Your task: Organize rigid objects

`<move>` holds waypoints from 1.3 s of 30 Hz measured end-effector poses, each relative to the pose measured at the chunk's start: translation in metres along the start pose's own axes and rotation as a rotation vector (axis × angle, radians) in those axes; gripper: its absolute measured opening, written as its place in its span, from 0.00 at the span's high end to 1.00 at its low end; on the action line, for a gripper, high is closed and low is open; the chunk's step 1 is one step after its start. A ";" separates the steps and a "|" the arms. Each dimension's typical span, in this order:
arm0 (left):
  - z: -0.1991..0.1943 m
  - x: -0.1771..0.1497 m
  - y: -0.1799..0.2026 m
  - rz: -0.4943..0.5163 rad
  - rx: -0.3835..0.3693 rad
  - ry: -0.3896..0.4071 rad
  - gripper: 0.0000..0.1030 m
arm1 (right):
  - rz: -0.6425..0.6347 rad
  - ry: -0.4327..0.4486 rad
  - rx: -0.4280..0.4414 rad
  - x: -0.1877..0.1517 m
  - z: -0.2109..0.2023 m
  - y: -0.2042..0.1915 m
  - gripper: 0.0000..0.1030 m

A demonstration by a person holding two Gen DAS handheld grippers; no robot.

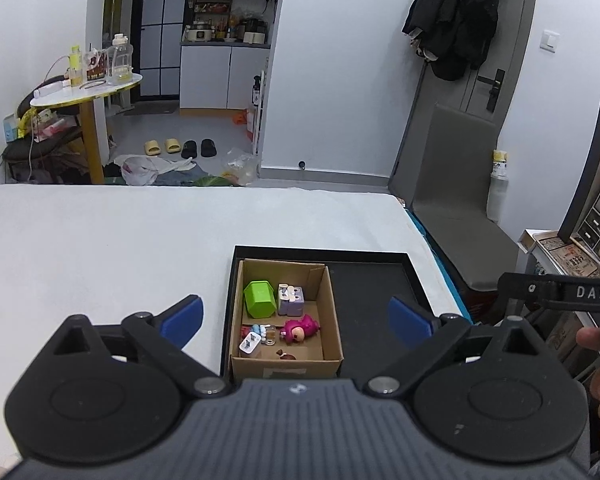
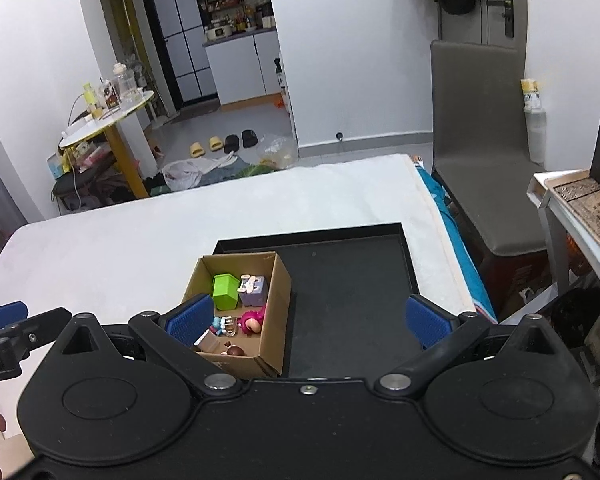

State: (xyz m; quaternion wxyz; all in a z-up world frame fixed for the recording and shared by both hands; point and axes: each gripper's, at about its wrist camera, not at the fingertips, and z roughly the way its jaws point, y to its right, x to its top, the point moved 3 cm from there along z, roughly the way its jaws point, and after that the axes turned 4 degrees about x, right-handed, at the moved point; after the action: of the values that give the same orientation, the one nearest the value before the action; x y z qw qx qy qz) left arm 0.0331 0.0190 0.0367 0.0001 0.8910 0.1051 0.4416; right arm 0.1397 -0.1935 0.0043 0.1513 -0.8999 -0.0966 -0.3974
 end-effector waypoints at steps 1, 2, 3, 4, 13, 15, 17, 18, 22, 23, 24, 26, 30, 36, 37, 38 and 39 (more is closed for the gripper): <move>-0.001 0.000 0.000 0.002 0.004 0.001 0.04 | -0.004 0.006 -0.001 0.000 -0.002 -0.001 0.00; -0.001 0.000 0.000 0.001 0.001 -0.001 0.04 | -0.006 0.011 0.000 0.000 -0.004 -0.002 0.00; -0.002 0.000 0.000 0.001 -0.002 -0.001 0.04 | -0.008 0.015 0.003 0.000 -0.005 -0.003 0.00; -0.002 0.000 0.000 0.002 -0.003 -0.001 0.04 | -0.011 0.017 0.007 0.000 -0.006 -0.004 0.00; 0.001 -0.002 -0.002 0.006 0.007 -0.007 0.04 | -0.035 0.007 0.018 -0.005 -0.001 -0.010 0.00; 0.004 -0.003 -0.002 0.005 -0.006 -0.016 0.04 | -0.030 0.002 0.018 -0.007 0.000 -0.009 0.00; 0.007 -0.005 -0.002 0.001 -0.004 -0.030 0.04 | -0.028 -0.002 0.013 -0.007 0.001 -0.008 0.00; 0.007 -0.005 -0.002 0.005 0.000 -0.030 0.04 | -0.027 -0.003 0.012 -0.008 0.002 -0.007 0.00; 0.009 -0.008 -0.003 0.005 0.006 -0.039 0.04 | -0.023 -0.011 0.014 -0.010 0.003 -0.006 0.00; 0.009 -0.008 -0.004 0.002 0.007 -0.042 0.04 | -0.023 -0.012 0.014 -0.010 0.003 -0.007 0.00; 0.010 -0.008 -0.004 0.000 0.009 -0.044 0.04 | -0.021 -0.015 0.015 -0.009 0.004 -0.007 0.00; 0.009 -0.008 -0.004 0.002 0.013 -0.046 0.04 | -0.013 -0.019 0.021 -0.009 0.005 -0.007 0.00; 0.008 -0.008 -0.005 0.005 0.015 -0.046 0.04 | 0.005 -0.025 0.035 -0.009 0.005 -0.003 0.00; 0.007 -0.008 -0.004 0.006 0.012 -0.048 0.04 | 0.003 -0.026 0.027 -0.009 0.005 -0.002 0.00; 0.007 -0.008 -0.003 0.011 0.011 -0.048 0.04 | 0.003 -0.026 0.026 -0.009 0.005 -0.002 0.00; 0.007 -0.009 -0.003 0.014 0.011 -0.048 0.04 | 0.001 -0.026 0.024 -0.009 0.005 -0.002 0.00; 0.007 -0.008 -0.003 0.015 0.011 -0.047 0.04 | -0.001 -0.026 0.021 -0.010 0.004 -0.003 0.00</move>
State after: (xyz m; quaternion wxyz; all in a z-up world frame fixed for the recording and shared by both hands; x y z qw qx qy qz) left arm 0.0331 0.0211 0.0256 -0.0056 0.9020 0.1008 0.4197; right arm 0.1355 -0.1901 -0.0053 0.1595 -0.9033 -0.1030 -0.3847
